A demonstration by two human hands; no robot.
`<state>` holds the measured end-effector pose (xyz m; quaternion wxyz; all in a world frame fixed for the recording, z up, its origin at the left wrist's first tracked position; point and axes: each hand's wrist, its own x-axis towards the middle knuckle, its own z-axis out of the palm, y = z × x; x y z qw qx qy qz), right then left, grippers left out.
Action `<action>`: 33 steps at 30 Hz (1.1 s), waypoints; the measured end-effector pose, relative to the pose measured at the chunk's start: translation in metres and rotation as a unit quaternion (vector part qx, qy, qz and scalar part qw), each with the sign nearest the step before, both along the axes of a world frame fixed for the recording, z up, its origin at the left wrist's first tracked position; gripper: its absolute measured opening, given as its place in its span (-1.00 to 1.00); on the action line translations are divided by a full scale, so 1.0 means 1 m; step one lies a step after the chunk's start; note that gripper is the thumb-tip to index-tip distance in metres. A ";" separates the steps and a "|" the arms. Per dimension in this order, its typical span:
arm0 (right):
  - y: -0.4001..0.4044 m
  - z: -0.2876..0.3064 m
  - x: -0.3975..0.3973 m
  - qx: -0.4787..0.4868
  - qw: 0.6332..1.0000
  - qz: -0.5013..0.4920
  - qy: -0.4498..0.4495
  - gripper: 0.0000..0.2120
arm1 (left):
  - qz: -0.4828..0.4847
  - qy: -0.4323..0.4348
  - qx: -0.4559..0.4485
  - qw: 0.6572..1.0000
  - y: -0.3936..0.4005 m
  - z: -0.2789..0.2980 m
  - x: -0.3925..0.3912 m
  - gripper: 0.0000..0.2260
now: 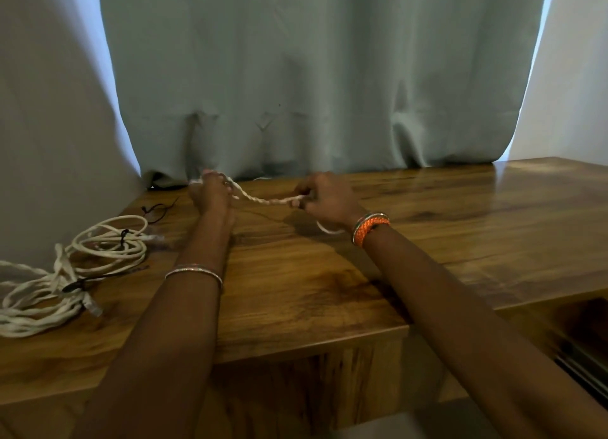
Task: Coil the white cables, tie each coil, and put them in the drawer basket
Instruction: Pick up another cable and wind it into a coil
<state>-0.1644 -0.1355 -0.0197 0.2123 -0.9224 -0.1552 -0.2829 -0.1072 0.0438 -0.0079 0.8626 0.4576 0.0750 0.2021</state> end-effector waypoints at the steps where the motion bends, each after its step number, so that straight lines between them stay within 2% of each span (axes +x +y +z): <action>1: 0.004 -0.001 -0.001 -0.039 0.999 0.008 0.015 -0.85 | -0.004 -0.008 0.082 0.997 -0.010 -0.002 -0.002 -0.74; 2: 0.008 -0.001 -0.003 -0.041 0.998 0.031 0.034 -0.86 | -0.021 -0.015 0.188 0.982 -0.020 -0.007 -0.004 -0.75; 3: 0.013 -0.001 -0.004 0.002 0.996 0.068 0.059 -0.88 | -0.049 -0.034 0.292 0.954 -0.029 -0.011 -0.010 -0.75; 4: 0.015 0.000 -0.006 0.064 0.990 0.106 0.074 -0.89 | -0.087 -0.061 0.369 0.923 -0.038 -0.015 -0.017 -0.74; 5: 0.015 0.001 -0.005 0.119 0.983 0.122 0.069 -0.86 | -0.125 -0.080 0.401 0.904 -0.045 -0.016 -0.024 -0.73; 6: 0.012 0.002 -0.002 0.150 0.981 0.112 0.054 -0.84 | -0.165 -0.079 0.398 0.899 -0.048 -0.015 -0.027 -0.73; 8: 0.000 0.004 0.004 0.143 0.989 0.039 0.014 -0.75 | -0.283 -0.041 0.333 0.899 -0.047 -0.012 -0.027 -0.72; 11: -0.017 0.005 0.006 0.054 0.997 -0.049 -0.029 -0.56 | -0.474 0.009 0.256 0.843 -0.038 -0.008 -0.028 -0.69; 15: -0.025 0.011 0.002 -0.087 0.983 -0.122 -0.102 -0.65 | -0.556 -0.029 0.235 0.796 -0.025 0.001 -0.037 -0.64; 18: -0.043 0.008 0.005 -0.057 0.981 -0.155 -0.100 -0.58 | -0.585 -0.065 0.257 0.766 -0.017 0.003 -0.045 -0.78; 20: -0.048 0.003 0.006 0.019 0.991 -0.131 -0.020 -0.58 | -0.584 -0.068 0.246 0.771 -0.014 0.003 -0.045 -0.82; 21: -0.049 0.001 0.006 0.097 0.992 -0.073 0.043 -0.62 | -0.578 -0.065 0.227 0.781 -0.014 0.002 -0.043 -0.80; 22: -0.048 0.003 0.003 0.197 0.974 0.007 0.115 -0.65 | -0.566 -0.059 0.200 0.798 -0.014 0.001 -0.040 -0.74; 23: -0.049 0.006 0.001 0.297 0.932 0.086 0.191 -0.69 | -0.551 -0.052 0.170 0.816 -0.013 0.000 -0.037 -0.66; 25: -0.052 0.014 -0.002 0.436 0.815 0.198 0.325 -0.59 | -0.522 -0.053 0.124 0.842 -0.011 -0.002 -0.031 -0.52; 26: -0.053 0.016 -0.002 0.461 0.777 0.223 0.366 -0.49 | -0.510 -0.060 0.110 0.851 -0.011 -0.002 -0.029 -0.52; 27: -0.054 0.017 -0.001 0.467 0.759 0.231 0.391 -0.40 | -0.499 -0.069 0.102 0.858 -0.011 -0.003 -0.027 -0.56; 29: -0.055 0.015 0.000 0.460 0.748 0.226 0.422 -0.30 | -0.468 -0.078 0.100 0.875 -0.013 -0.003 -0.025 -0.70; 33: -0.061 0.015 -0.003 0.503 0.712 0.248 0.422 -0.38 | -0.393 -0.098 0.046 0.913 -0.008 -0.002 -0.018 -0.72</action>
